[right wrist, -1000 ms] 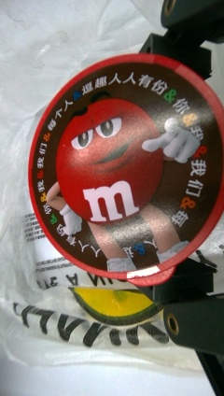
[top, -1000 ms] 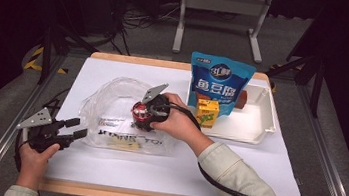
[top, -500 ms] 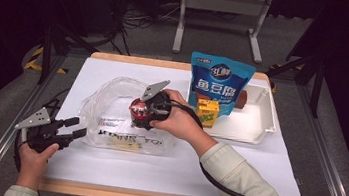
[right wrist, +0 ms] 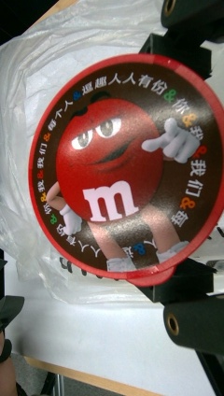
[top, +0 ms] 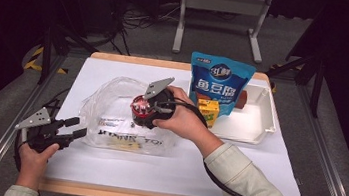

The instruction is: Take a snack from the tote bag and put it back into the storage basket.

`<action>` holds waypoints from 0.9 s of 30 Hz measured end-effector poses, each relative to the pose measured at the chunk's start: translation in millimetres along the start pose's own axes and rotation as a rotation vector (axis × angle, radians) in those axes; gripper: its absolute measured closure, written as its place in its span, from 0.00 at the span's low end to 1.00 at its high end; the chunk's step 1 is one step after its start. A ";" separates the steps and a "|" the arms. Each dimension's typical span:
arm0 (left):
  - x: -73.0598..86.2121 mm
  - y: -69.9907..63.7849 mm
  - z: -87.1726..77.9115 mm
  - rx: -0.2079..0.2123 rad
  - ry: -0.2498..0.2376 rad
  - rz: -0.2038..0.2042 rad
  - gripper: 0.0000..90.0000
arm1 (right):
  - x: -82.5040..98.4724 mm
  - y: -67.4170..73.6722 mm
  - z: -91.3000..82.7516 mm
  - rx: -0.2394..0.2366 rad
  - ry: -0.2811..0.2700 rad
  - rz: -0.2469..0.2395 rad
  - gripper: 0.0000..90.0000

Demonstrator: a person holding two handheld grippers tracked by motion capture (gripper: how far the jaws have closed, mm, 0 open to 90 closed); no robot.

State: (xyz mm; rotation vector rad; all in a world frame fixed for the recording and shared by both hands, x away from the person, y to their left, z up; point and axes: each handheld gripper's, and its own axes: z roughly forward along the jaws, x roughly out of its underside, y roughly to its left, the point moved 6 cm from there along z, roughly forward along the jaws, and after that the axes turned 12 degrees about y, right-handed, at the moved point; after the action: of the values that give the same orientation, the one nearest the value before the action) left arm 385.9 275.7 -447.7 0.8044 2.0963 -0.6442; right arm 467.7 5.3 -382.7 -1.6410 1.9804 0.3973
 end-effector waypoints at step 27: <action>-2.3 2.2 2.1 0.011 -0.008 0.007 0.46 | 37.6 -7.9 -56.8 0.057 0.025 0.027 0.29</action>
State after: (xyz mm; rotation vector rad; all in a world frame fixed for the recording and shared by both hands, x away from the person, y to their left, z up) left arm 389.6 275.0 -447.5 0.8133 2.0836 -0.6554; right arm 458.8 -57.6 -356.9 -1.5928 2.0156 0.3287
